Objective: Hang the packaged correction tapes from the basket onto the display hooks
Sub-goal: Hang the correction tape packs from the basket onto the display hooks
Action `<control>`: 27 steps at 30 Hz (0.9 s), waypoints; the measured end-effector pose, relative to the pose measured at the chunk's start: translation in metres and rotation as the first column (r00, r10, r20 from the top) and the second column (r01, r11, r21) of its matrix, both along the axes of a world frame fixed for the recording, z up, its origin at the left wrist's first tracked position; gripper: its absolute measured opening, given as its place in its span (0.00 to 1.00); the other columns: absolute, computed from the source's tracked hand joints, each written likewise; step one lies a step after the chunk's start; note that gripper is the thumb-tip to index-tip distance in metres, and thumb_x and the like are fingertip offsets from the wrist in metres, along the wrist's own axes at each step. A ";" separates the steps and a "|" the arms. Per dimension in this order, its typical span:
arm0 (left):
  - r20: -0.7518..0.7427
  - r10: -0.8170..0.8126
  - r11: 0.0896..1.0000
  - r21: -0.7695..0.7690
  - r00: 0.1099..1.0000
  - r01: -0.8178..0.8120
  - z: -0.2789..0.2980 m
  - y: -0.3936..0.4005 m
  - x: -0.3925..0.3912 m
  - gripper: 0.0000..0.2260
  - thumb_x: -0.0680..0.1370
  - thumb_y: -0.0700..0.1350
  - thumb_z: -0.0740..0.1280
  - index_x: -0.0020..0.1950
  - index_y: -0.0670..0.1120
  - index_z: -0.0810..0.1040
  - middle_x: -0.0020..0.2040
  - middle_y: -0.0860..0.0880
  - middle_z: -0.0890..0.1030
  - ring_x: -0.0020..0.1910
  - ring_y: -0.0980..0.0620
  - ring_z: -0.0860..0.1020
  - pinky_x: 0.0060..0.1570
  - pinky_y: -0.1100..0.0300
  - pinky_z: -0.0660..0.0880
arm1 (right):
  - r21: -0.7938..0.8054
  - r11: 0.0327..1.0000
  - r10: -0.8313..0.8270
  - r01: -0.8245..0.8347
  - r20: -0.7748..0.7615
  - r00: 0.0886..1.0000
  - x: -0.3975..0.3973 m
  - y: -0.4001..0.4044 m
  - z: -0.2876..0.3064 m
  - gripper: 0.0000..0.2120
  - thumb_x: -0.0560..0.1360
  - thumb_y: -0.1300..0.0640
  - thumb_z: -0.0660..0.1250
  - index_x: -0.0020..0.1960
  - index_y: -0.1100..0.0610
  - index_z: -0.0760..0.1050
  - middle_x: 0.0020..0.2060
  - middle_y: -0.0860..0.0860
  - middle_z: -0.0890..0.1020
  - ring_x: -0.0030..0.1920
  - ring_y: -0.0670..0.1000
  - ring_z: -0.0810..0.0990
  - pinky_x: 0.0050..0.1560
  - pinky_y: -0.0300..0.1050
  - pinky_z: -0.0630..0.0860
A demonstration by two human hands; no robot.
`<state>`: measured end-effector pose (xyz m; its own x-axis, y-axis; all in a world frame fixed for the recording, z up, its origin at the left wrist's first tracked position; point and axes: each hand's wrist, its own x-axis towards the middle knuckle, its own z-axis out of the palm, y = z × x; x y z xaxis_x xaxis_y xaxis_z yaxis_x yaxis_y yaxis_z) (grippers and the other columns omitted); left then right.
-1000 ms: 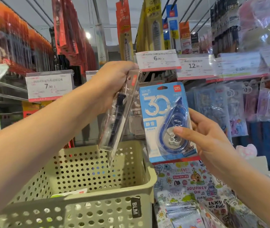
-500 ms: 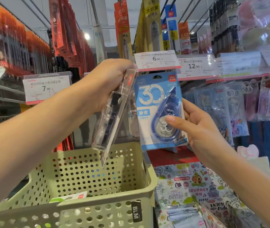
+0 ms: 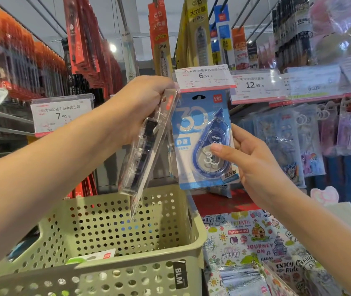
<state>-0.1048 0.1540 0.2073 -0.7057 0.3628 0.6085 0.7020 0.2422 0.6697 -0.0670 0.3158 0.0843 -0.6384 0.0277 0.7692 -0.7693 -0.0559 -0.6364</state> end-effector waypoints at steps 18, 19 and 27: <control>0.026 -0.041 0.999 -0.022 0.999 0.041 -0.002 -0.003 0.001 0.23 0.78 0.44 0.59 0.61 0.25 0.65 0.17 0.56 0.67 0.14 0.59 0.66 0.17 0.70 0.62 | -0.005 0.998 -0.060 0.060 0.067 0.996 -0.021 0.002 -0.009 0.16 0.74 0.63 0.65 0.61 0.54 0.74 0.51 0.50 0.85 0.50 0.49 0.84 0.44 0.36 0.78; 0.023 -0.040 0.999 -0.028 0.999 0.041 -0.002 -0.003 -0.001 0.21 0.78 0.44 0.59 0.58 0.24 0.67 0.17 0.56 0.67 0.14 0.59 0.66 0.17 0.70 0.62 | -0.008 0.998 -0.068 0.069 0.076 0.995 -0.024 0.002 -0.010 0.16 0.74 0.63 0.66 0.61 0.55 0.74 0.51 0.50 0.85 0.50 0.49 0.84 0.44 0.36 0.79; 0.040 -0.075 0.997 0.003 0.996 0.075 -0.002 -0.005 -0.001 0.15 0.78 0.42 0.58 0.31 0.44 0.66 0.15 0.54 0.67 0.13 0.59 0.65 0.16 0.71 0.61 | 0.011 0.985 -0.175 0.175 0.113 0.978 -0.046 0.002 -0.009 0.18 0.74 0.61 0.67 0.62 0.51 0.72 0.49 0.46 0.85 0.49 0.45 0.84 0.48 0.39 0.79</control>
